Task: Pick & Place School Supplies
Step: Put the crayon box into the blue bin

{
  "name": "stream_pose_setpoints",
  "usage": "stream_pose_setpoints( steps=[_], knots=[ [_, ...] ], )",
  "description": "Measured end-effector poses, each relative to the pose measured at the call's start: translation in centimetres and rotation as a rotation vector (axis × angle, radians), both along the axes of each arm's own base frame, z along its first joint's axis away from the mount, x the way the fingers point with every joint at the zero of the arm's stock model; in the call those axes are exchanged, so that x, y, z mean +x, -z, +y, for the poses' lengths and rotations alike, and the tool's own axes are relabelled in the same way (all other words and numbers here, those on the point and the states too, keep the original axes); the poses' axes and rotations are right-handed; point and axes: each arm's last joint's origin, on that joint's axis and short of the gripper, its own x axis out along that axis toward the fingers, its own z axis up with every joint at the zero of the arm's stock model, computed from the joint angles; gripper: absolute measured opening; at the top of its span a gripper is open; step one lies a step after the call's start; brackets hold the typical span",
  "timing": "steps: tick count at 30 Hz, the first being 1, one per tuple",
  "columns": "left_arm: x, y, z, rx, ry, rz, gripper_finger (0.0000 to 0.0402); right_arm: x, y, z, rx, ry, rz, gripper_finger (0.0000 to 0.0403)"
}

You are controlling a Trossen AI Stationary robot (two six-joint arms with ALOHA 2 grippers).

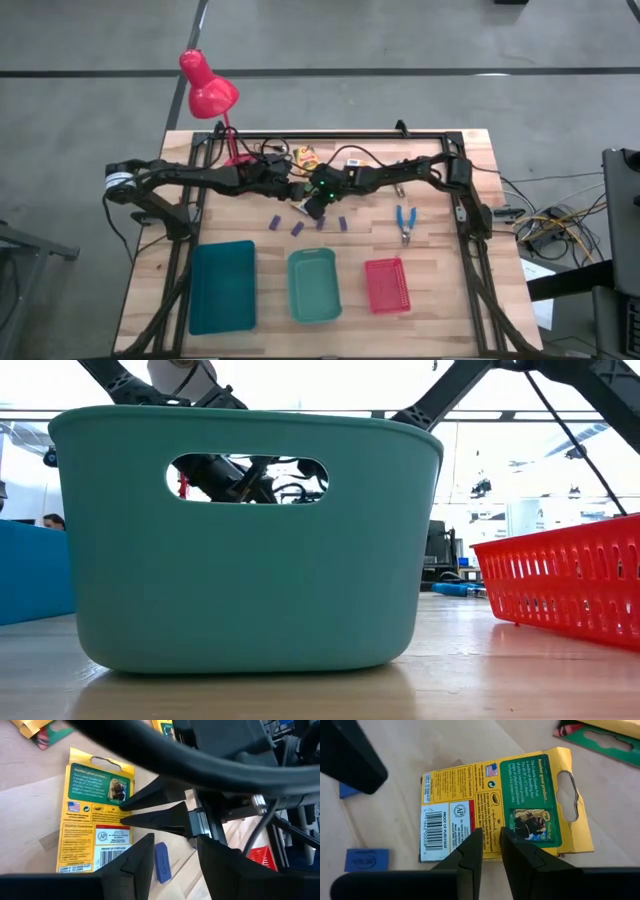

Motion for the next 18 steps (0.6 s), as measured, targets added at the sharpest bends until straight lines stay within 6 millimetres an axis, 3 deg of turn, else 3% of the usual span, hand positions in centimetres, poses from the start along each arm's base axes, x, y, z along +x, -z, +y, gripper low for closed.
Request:
stream_pose_setpoints(
  steps=[7,18],
  knots=[
    [0.0,0.0,0.0,-0.002,0.001,0.005,0.0154,-0.4,-1.1,0.0,-0.046,-0.005,0.010,0.0068],
    [0.0,0.1,0.0,-0.008,-0.003,0.007,0.0154,-1.3,-0.8,0.2,-0.054,-0.034,0.092,0.0068]
  ],
)
